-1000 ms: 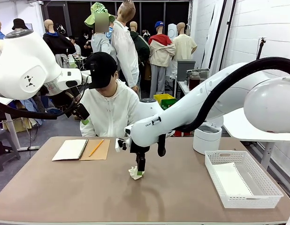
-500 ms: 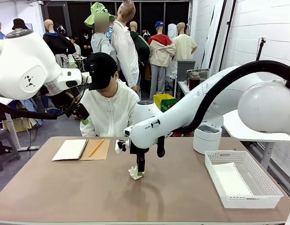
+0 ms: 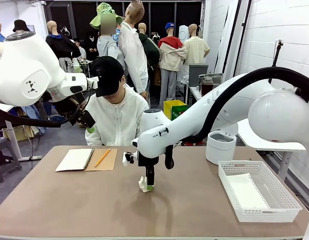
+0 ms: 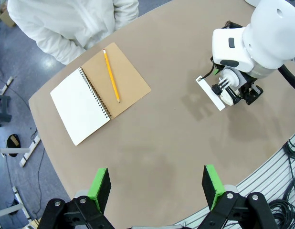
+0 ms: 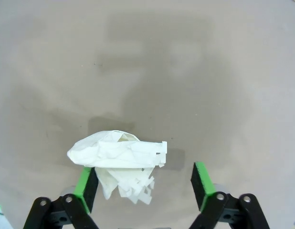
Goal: Sort the paper based on its condition.
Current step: If a person hands you a paper, place it in the Organizing basket , and if it's crumpled, put it in the Trash can.
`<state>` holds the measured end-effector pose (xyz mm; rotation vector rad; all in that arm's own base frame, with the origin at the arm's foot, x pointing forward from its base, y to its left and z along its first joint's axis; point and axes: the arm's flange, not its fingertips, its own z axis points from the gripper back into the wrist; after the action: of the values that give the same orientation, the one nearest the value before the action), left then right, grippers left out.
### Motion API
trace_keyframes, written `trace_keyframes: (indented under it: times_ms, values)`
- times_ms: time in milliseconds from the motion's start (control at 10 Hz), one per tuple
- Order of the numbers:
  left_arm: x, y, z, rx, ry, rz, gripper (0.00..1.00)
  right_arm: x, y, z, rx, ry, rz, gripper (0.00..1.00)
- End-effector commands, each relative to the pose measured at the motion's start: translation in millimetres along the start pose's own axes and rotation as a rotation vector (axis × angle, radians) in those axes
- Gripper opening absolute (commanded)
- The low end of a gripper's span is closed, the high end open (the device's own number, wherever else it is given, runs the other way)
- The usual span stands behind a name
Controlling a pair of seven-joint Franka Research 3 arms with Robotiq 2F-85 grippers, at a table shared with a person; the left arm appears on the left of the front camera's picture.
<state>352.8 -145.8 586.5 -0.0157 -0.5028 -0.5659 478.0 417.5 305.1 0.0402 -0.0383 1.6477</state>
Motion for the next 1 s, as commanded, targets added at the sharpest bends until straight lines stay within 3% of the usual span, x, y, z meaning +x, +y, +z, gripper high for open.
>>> trace_keyframes:
  times_ms: [0,100,300,500,600,900]
  values:
    - [0,1,1,-0.003,-0.007,0.003,1.0,6,-4,0,0.016,0.002,-0.023,0.64]
    - [0,1,1,-0.003,-0.007,0.003,1.0,5,-5,1,0.019,-0.007,-0.02,0.52]
    - [0,1,1,-0.003,-0.007,0.003,1.0,8,-6,-1,0.043,-0.024,-0.023,0.46]
    - [0,1,1,-0.003,-0.007,0.003,1.0,6,-7,0,0.069,-0.034,-0.039,0.09]
    - [0,1,1,-0.003,-0.007,0.003,1.0,6,-7,2,0.076,-0.051,-0.045,0.0]
    - [0,1,1,-0.003,-0.007,0.003,1.0,-10,-8,31,0.077,-0.087,-0.127,0.0]
